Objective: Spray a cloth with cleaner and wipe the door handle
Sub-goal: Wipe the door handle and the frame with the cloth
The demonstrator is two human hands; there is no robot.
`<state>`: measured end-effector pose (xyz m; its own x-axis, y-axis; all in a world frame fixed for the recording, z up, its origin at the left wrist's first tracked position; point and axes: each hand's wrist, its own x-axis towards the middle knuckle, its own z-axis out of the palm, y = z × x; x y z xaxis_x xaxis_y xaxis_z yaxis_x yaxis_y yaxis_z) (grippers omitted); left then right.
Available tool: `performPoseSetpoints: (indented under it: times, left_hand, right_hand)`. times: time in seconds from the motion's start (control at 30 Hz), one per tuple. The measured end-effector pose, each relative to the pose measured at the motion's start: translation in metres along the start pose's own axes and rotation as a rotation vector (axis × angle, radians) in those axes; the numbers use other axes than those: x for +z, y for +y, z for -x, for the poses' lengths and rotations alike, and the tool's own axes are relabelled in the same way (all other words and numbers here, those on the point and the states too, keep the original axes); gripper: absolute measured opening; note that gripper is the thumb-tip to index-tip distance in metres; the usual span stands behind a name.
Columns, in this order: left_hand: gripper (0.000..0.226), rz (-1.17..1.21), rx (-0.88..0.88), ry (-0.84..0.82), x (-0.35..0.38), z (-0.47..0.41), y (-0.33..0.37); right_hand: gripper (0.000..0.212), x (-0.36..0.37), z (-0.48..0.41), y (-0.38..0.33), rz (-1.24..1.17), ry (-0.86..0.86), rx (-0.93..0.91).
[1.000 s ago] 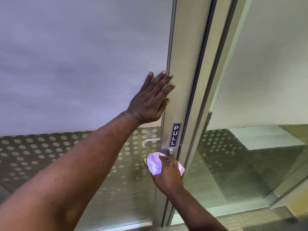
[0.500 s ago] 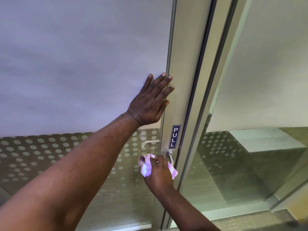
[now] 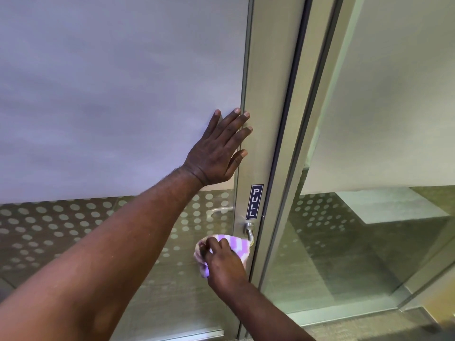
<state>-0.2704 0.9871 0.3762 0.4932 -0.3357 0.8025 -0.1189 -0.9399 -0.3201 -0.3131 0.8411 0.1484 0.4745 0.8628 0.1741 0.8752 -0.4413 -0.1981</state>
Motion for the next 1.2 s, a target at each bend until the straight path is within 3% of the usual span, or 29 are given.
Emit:
performPoseSetpoints:
  times: [0.2,0.47,0.7,0.87,0.97,1.1,1.2]
  left_hand:
    - [0.051,-0.008,-0.002,-0.012,0.001,0.0,-0.001]
    - [0.051,0.017,-0.002,-0.04,-0.004,0.0,-0.001]
    - [0.052,0.03,-0.018,-0.073,-0.008,0.001,0.003]
    - [0.055,0.004,-0.065,-0.097,-0.014,0.001,0.016]
    - [0.051,0.065,-0.096,-0.099,-0.015,0.004,0.026]
    - [0.043,0.248,-0.021,-0.112,-0.013,0.024,0.039]
    - [0.045,0.404,-0.15,-0.23,-0.019,0.038,0.054]
  right_hand:
    - [0.049,0.004,0.008,0.006,0.137,0.053,-0.078]
    - [0.055,0.0,0.027,0.023,0.18,0.053,-0.065]
    - [0.033,-0.004,0.047,0.047,0.123,0.09,0.161]
    - [0.026,-0.039,0.063,0.056,-0.182,0.159,0.46]
    - [0.006,-0.062,0.065,0.061,-0.656,0.275,0.668]
    - [0.038,-0.093,0.061,0.077,-1.093,0.399,0.662]
    - [0.046,-0.121,0.061,0.077,-1.486,0.417,0.579]
